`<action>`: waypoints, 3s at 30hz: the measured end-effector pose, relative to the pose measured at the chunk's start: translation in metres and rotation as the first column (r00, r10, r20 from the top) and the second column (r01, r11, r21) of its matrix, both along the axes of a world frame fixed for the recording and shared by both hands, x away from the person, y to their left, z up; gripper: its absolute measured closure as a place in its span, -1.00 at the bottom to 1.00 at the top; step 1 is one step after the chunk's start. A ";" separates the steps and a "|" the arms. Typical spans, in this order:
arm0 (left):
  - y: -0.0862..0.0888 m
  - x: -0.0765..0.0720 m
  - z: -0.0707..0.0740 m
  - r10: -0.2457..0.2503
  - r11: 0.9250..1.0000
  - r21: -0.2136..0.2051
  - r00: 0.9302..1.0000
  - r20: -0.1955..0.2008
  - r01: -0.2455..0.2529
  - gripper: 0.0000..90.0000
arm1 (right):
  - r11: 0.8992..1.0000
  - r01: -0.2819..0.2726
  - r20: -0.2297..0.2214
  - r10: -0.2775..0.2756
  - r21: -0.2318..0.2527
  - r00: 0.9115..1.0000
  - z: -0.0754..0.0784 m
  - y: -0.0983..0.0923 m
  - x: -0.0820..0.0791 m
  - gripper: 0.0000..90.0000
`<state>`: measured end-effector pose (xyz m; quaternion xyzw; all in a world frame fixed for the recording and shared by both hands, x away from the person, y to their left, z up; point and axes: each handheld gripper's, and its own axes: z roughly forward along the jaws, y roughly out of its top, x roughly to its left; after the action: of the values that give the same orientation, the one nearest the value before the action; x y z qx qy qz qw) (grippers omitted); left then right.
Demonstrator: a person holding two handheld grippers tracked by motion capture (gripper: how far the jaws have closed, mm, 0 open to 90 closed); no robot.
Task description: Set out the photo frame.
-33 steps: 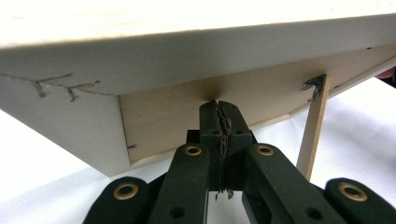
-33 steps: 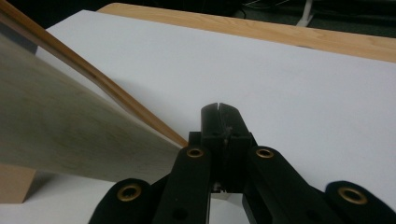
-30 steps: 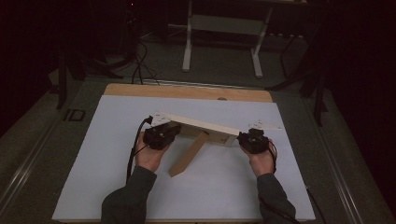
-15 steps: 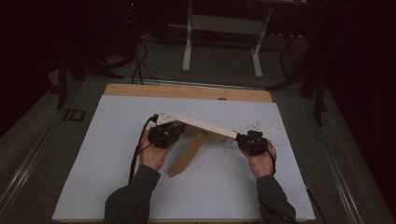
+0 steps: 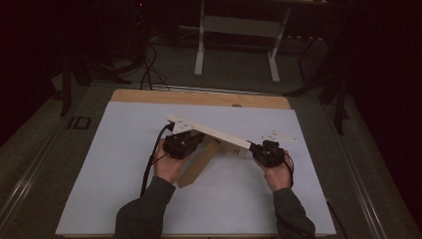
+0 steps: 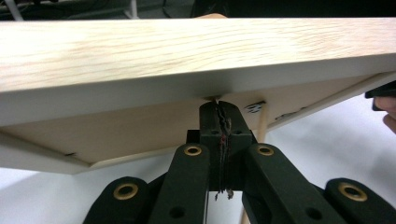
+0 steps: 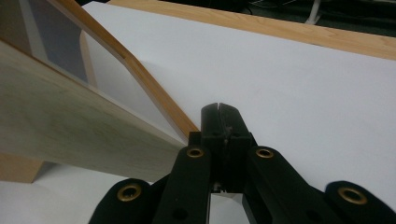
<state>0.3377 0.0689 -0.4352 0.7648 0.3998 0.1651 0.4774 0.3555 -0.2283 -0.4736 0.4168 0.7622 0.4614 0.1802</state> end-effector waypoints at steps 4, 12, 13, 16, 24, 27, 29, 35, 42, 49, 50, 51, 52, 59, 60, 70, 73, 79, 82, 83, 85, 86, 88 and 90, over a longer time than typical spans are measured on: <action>-0.006 -0.001 0.000 -0.011 1.000 0.003 1.000 0.002 0.011 1.00 | 1.000 -0.001 0.001 0.001 -0.003 1.000 0.000 0.000 -0.001 1.00; -0.017 -0.005 0.000 -0.034 0.999 0.014 0.999 0.009 0.033 1.00 | 1.000 -0.006 0.002 0.006 -0.003 1.000 0.000 0.002 -0.003 1.00; -0.018 -0.005 0.000 -0.038 0.999 0.013 0.999 0.010 0.038 1.00 | 1.000 -0.006 0.002 0.006 -0.003 1.000 0.000 0.002 -0.003 1.00; -0.019 -0.006 0.001 -0.043 0.999 0.013 0.999 0.011 0.043 0.99 | 1.000 -0.008 0.002 0.008 -0.005 1.000 0.000 0.002 -0.003 1.00; -0.024 -0.006 0.000 -0.051 0.998 0.021 0.999 0.012 0.051 1.00 | 1.000 -0.013 0.004 0.013 -0.007 1.000 0.000 0.003 -0.005 1.00; -0.023 -0.004 0.000 -0.047 0.999 0.021 0.999 0.009 0.046 0.99 | 1.000 -0.021 0.004 0.021 -0.008 1.000 0.000 0.005 -0.007 1.00; -0.023 -0.003 0.001 -0.044 0.999 0.021 0.999 0.009 0.043 1.00 | 1.000 -0.026 0.004 0.026 -0.013 1.000 0.000 0.007 -0.008 1.00; -0.022 -0.001 0.000 -0.043 0.999 0.028 0.999 0.005 0.043 1.00 | 0.999 -0.039 0.006 0.040 -0.015 0.999 0.000 0.011 -0.009 1.00; -0.020 0.002 -0.002 -0.044 0.999 0.031 0.999 -0.004 0.044 1.00 | 0.998 -0.057 0.010 0.057 -0.020 0.998 0.000 0.015 -0.013 1.00; -0.017 0.006 -0.002 -0.037 0.999 0.022 0.999 -0.011 0.038 1.00 | 0.997 -0.071 0.015 0.072 -0.030 0.997 0.000 0.020 -0.017 1.00; -0.017 0.006 -0.002 -0.037 0.999 0.021 0.999 -0.012 0.037 1.00 | 0.997 -0.076 0.019 0.076 -0.033 0.997 0.000 0.021 -0.017 1.00; -0.017 0.007 -0.003 -0.035 0.999 0.021 0.999 -0.013 0.035 1.00 | 0.996 -0.076 0.022 0.077 -0.039 0.997 0.000 0.022 -0.018 1.00; -0.016 0.008 -0.003 -0.035 0.999 0.022 0.999 -0.014 0.035 1.00 | 0.996 -0.080 0.021 0.080 -0.042 0.997 0.000 0.023 -0.019 1.00; -0.013 0.012 -0.004 -0.025 1.000 0.018 1.000 -0.013 0.025 1.00 | 0.993 -0.106 0.027 0.107 -0.052 0.994 0.000 0.032 -0.023 1.00; -0.013 0.013 -0.004 -0.022 1.000 0.022 1.000 -0.014 0.023 1.00 | 0.993 -0.109 0.026 0.111 -0.051 0.994 0.000 0.033 -0.023 1.00; -0.011 0.018 -0.008 -0.020 1.000 0.021 1.000 -0.012 0.020 1.00 | 0.989 -0.137 0.025 0.138 -0.055 0.990 0.000 0.041 -0.025 1.00; -0.010 0.020 -0.008 -0.022 1.000 0.014 1.000 -0.014 0.022 1.00 | 0.988 -0.144 0.023 0.146 -0.058 0.989 0.000 0.043 -0.026 1.00; -0.010 0.024 -0.008 -0.031 0.999 0.016 0.999 -0.013 0.031 1.00 | 0.985 -0.159 0.022 0.161 -0.060 0.987 0.000 0.047 -0.026 1.00; -0.010 0.026 -0.008 -0.036 0.999 0.015 0.999 -0.010 0.036 1.00 | 0.984 -0.166 0.022 0.168 -0.062 0.986 0.000 0.050 -0.026 1.00; -0.009 0.026 -0.008 -0.038 0.999 0.012 0.999 -0.009 0.038 1.00 | 0.984 -0.167 0.021 0.169 -0.062 0.985 0.000 0.051 -0.026 1.00; -0.009 0.027 -0.009 -0.040 0.999 0.009 0.999 -0.010 0.040 1.00 | 0.983 -0.171 0.021 0.172 -0.061 0.985 0.000 0.052 -0.026 1.00; -0.009 0.027 -0.009 -0.044 0.999 0.005 0.999 -0.008 0.044 1.00 | 0.983 -0.174 0.019 0.175 -0.062 0.984 0.000 0.052 -0.026 1.00; -0.008 0.029 -0.010 -0.049 0.999 -0.005 0.999 -0.008 0.049 1.00 | 0.981 -0.181 0.018 0.183 -0.068 0.983 0.000 0.055 -0.027 1.00; -0.009 0.030 -0.010 -0.052 0.999 -0.013 0.999 -0.007 0.052 1.00 | 0.981 -0.184 0.021 0.186 -0.067 0.982 0.000 0.056 -0.027 1.00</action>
<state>0.3673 0.0603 -0.4457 0.7723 0.3827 0.1473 0.4851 0.3285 -0.1728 -0.4738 0.3316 0.8097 0.4568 0.1605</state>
